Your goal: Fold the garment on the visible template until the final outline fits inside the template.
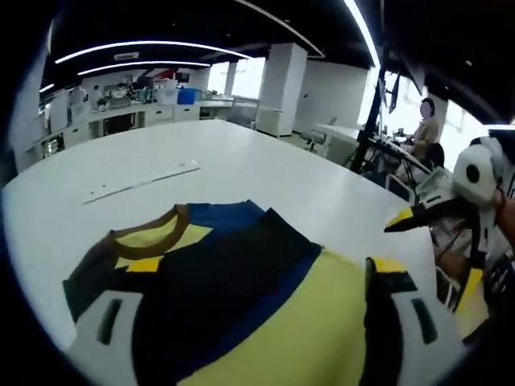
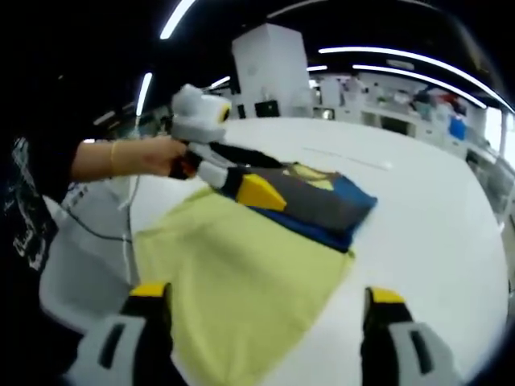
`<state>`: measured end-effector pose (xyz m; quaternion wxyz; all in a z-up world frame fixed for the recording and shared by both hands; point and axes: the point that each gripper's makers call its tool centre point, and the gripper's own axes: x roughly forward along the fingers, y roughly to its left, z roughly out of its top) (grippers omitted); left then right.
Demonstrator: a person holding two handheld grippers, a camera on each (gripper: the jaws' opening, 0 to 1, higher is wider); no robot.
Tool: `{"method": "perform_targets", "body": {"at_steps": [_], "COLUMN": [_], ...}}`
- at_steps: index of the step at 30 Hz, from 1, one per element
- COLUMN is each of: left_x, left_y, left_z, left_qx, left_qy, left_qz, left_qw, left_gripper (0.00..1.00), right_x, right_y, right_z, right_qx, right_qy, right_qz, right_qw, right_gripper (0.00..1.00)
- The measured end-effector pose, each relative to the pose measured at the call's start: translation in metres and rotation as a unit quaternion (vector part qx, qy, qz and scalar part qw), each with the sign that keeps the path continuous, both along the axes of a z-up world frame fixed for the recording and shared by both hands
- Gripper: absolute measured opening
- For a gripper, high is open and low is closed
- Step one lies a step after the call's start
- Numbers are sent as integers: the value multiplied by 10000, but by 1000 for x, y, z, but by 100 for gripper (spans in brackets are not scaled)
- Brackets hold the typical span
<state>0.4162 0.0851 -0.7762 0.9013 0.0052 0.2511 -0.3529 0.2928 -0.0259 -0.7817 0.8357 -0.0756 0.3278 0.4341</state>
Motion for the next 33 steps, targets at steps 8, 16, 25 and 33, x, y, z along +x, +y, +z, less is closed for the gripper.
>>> {"method": "perform_targets", "body": {"at_steps": [8, 16, 25, 33], "left_x": [-19, -34, -36, -35], "left_y": [42, 84, 131, 163], "left_z": [0, -5, -12, -27], "left_qx": [243, 599, 1032, 1324], "left_qy": [-78, -205, -332, -171], "left_qz": [85, 223, 494, 666], "left_qw": [9996, 9977, 9929, 9888], "left_gripper": [93, 72, 41, 24], "right_x": [-1, -4, -8, -9], "right_y": [3, 2, 3, 4], "right_z": [3, 2, 0, -3], "right_qx": [60, 78, 65, 92], "right_qy": [-14, 15, 65, 97], "right_qz": [53, 45, 61, 74], "right_qw": [10000, 10000, 9999, 9999], "right_gripper": [99, 99, 99, 99]}}
